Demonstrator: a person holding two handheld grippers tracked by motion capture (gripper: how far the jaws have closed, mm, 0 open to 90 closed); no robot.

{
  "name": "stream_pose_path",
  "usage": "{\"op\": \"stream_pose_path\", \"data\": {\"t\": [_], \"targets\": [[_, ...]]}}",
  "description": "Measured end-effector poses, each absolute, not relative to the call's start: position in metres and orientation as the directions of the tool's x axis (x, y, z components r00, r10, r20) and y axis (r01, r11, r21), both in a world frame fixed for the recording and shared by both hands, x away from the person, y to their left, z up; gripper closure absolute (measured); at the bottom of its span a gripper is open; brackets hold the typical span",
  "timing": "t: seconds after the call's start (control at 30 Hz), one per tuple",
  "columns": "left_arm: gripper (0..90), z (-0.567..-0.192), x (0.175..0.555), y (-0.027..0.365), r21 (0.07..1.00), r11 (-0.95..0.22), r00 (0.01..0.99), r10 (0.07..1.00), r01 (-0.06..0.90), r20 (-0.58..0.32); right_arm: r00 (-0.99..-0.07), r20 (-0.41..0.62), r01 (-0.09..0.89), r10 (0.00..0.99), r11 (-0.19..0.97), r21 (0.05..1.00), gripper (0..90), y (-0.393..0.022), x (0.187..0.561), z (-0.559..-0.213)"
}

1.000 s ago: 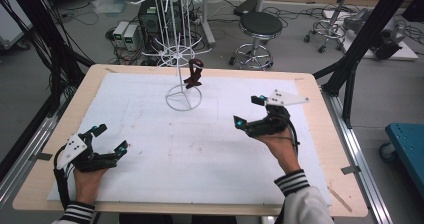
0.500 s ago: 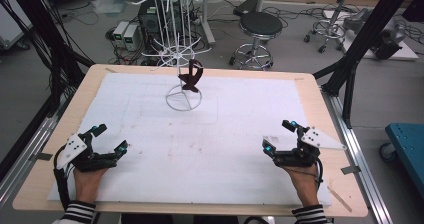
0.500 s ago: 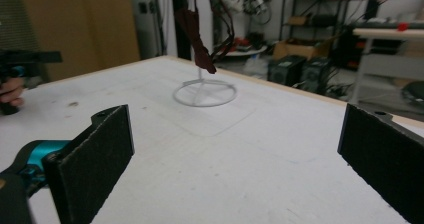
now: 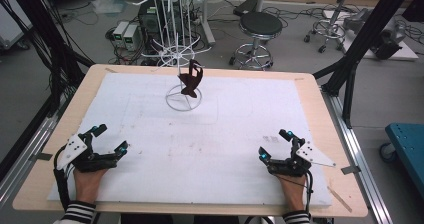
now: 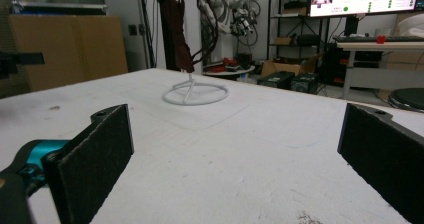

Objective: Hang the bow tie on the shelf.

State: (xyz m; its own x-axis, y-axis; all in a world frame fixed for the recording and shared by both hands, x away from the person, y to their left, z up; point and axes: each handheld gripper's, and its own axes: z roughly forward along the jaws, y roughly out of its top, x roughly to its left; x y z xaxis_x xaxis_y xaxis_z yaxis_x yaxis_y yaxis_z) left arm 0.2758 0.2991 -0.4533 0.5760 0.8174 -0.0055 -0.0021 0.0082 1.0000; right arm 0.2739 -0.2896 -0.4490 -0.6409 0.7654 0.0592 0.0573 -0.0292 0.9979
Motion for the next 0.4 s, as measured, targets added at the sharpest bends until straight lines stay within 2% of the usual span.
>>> {"op": "stream_pose_path", "data": {"t": [0.1, 0.27, 0.4], "targets": [[2.5, -0.4534, 0.2757, 0.2990, 1.000, 0.010, 0.574, 0.819, -0.004, -0.006, -0.639, 0.031, 0.036, 0.768, -0.010, 0.999, 0.6, -0.2877, 0.2731, -0.4479], [2.4, -0.4535, 0.2753, 0.2989, 1.000, 0.008, 0.575, 0.818, -0.007, -0.003, -0.652, 0.048, 0.076, 0.756, 0.002, 0.997, 0.6, -0.2864, 0.2772, -0.4513], [2.4, -0.4539, 0.2743, 0.2996, 1.000, 0.019, 0.573, 0.819, -0.016, -0.007, -0.647, 0.019, 0.062, 0.762, 0.027, 0.998, 0.6, -0.2845, 0.2763, -0.4513]]}}
